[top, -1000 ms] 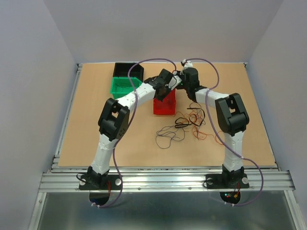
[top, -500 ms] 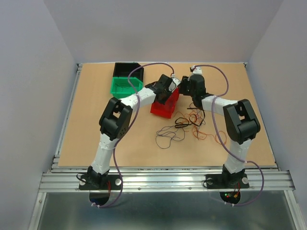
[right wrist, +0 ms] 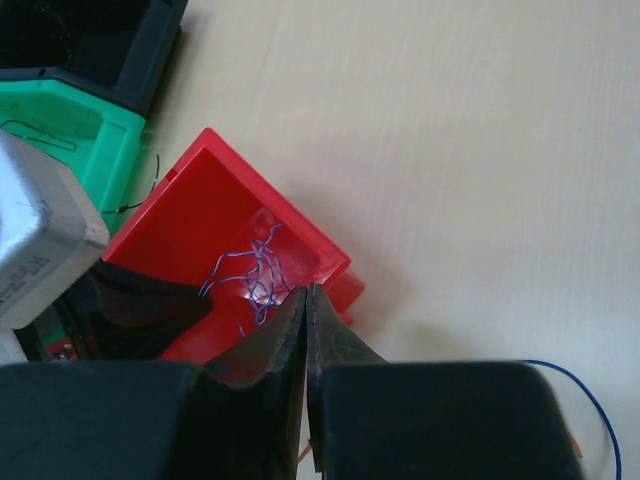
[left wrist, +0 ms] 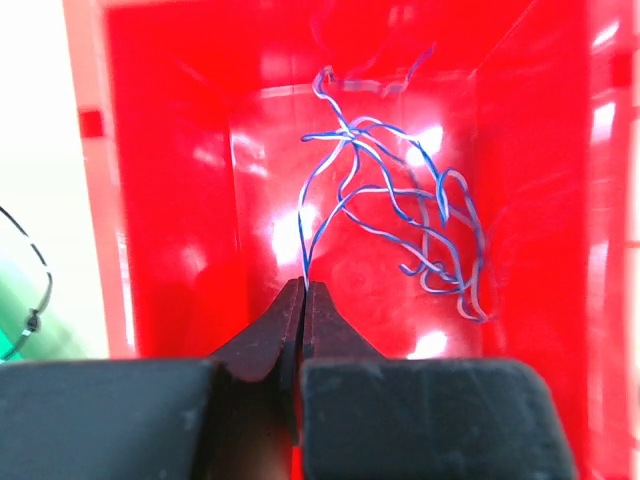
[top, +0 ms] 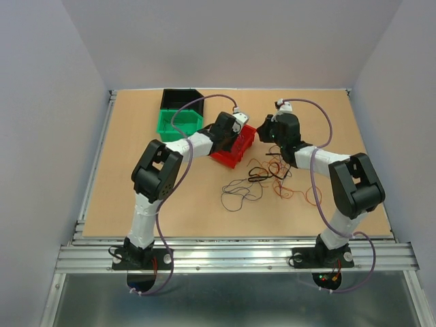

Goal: Untangle the cables

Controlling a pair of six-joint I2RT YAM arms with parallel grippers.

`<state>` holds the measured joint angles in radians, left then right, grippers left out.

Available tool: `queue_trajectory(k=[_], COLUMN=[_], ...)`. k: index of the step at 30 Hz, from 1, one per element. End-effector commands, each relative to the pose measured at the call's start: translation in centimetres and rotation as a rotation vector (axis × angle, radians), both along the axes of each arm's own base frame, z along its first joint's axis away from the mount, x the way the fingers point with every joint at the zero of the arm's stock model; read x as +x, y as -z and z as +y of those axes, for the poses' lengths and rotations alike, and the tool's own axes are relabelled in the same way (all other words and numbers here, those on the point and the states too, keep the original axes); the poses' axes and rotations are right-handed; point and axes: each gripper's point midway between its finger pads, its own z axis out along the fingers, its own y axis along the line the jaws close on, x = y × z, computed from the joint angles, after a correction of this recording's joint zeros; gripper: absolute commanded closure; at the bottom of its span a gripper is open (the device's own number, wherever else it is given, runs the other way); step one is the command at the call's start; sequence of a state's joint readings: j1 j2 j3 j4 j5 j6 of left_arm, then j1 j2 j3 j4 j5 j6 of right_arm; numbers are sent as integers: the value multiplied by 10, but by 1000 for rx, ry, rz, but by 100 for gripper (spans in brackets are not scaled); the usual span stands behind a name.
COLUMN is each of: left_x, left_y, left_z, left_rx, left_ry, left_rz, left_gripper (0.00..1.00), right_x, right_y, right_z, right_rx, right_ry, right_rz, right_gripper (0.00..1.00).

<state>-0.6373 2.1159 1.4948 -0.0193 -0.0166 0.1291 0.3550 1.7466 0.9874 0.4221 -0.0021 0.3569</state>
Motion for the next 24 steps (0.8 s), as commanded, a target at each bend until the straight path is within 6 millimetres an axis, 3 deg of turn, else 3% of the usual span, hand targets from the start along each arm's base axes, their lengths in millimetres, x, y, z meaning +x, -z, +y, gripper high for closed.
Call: queue_trajectory(k=[1, 9, 12, 13, 16, 18, 21, 24], left_x=[8, 0, -1, 0, -2, -4, -5, -5], left_y=[-69, -77, -76, -77, -79, -76, -74, -70], left_z=[-18, -20, -18, -16, -15, -13, -13, -13], left_rx=[-153, -164, -154, -152, -147, -142, -140, -139], left_ry=[30, 88, 91, 85, 87, 86, 87, 89], left_rz=[-146, -159, -155, -159, -164, -158, -154, -147], left_gripper=[100, 91, 84, 77, 75, 78, 94, 100], right_x=[-7, -4, -5, -6, -7, -8, -7, -5], right_y=[-28, -18, -18, -19, -20, -21, -25, -21], right_z=[11, 13, 10, 10, 9, 12, 26, 37], right_rx=[61, 60, 56, 54, 51, 52, 65, 60], right_ry=[-73, -75, -63, -62, -62, -88, -162, -214], right_rz=[-78, -60, -62, -64, -69, -72, -70, -42], right_gripper=[93, 96, 96, 96, 95, 95, 93, 94])
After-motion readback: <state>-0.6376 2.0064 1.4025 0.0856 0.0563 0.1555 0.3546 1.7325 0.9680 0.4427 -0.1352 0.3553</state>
